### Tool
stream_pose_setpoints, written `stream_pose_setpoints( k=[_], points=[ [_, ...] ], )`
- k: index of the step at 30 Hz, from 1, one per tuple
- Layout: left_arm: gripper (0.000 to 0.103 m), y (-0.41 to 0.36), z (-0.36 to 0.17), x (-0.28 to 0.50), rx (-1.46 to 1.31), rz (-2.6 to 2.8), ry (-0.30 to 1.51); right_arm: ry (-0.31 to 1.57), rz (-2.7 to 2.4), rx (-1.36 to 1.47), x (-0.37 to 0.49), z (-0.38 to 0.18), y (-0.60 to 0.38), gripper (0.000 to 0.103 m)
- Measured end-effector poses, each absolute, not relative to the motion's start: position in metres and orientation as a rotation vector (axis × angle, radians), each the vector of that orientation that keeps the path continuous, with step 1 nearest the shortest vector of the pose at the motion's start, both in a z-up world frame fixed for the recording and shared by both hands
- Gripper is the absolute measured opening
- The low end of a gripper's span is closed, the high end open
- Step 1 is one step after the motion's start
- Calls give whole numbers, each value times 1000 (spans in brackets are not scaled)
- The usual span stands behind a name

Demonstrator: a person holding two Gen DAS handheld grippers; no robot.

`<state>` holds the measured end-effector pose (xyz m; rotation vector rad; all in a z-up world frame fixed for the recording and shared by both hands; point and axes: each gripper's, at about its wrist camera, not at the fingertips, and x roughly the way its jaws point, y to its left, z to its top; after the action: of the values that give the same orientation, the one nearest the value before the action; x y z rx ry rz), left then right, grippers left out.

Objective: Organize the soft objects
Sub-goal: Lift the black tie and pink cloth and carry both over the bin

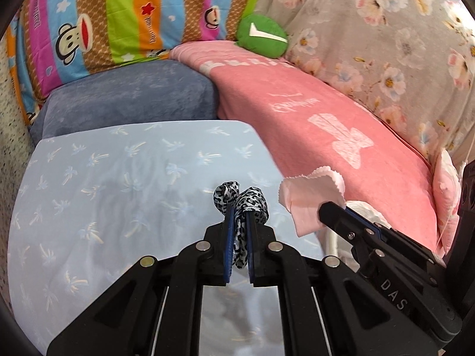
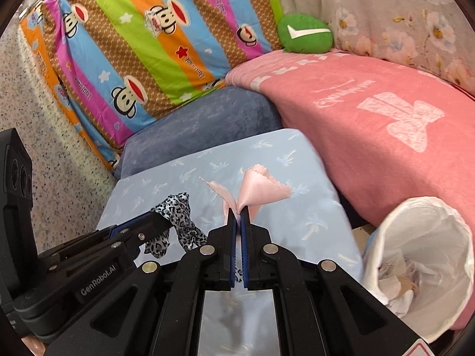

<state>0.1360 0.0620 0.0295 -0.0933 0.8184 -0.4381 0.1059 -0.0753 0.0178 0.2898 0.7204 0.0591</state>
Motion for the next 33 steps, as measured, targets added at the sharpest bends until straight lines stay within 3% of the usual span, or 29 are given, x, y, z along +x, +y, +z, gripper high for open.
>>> stream_pose_setpoints(
  k=[15, 33],
  points=[
    [7, -22, 47, 87, 2, -592, 780, 630, -63, 336, 34, 48, -164, 3],
    [8, -94, 45, 68, 91, -700, 801, 613, -171, 399, 4, 40, -231, 3]
  ],
)
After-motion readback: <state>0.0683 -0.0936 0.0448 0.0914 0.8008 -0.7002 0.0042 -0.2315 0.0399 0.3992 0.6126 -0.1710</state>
